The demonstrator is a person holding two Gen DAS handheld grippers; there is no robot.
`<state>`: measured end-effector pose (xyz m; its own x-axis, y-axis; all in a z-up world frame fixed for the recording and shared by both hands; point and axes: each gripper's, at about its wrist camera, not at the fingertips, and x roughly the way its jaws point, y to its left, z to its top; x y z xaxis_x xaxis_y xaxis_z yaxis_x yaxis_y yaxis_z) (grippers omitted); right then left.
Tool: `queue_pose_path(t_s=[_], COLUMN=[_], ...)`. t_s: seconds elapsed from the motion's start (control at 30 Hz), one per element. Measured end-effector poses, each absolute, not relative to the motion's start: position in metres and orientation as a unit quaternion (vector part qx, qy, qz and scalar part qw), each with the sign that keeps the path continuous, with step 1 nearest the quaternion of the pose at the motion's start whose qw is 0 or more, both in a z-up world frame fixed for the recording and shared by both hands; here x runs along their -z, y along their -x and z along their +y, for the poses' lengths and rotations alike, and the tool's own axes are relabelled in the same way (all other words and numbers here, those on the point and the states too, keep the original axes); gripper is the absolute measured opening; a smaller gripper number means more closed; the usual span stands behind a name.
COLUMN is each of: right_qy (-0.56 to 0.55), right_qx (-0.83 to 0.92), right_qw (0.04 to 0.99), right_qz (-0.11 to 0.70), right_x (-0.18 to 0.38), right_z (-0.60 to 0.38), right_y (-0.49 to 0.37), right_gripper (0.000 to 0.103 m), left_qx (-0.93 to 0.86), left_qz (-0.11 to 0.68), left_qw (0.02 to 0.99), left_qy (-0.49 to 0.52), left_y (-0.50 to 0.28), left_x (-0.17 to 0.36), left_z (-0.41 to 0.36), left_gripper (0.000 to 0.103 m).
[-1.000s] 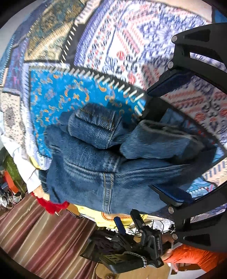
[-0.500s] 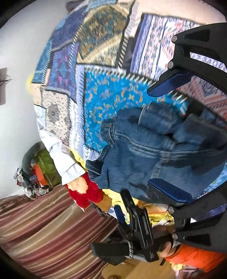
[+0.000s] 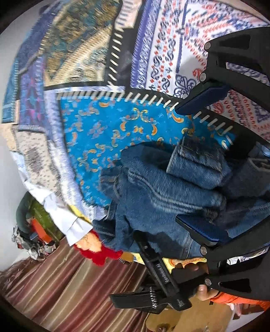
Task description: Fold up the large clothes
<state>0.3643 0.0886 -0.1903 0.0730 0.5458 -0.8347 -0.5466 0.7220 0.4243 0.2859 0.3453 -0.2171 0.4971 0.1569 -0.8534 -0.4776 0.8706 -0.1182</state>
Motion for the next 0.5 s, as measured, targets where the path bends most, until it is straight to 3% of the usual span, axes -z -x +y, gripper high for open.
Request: queue_pose_path(t_s=[0.2, 0.5], right_qy=[0.011, -0.007], right_qx=[-0.392, -0.429], right_qw=[0.777, 0.854], right_qz=[0.492, 0.293], right_x=[0.114, -0.024], right_z=[0.078, 0.031], right_y=[-0.331, -0.238], right_gripper=[0.094, 0.094], left_qx=[-0.176, -0.154], left_qz=[0.418, 0.254], left_qw=[0.884, 0.949], left_qy=[0.116, 0.109], left_y=[-0.238, -0.128], left_x=[0.146, 0.004], left_z=[0.32, 0.271], left_gripper=[0.094, 0.094])
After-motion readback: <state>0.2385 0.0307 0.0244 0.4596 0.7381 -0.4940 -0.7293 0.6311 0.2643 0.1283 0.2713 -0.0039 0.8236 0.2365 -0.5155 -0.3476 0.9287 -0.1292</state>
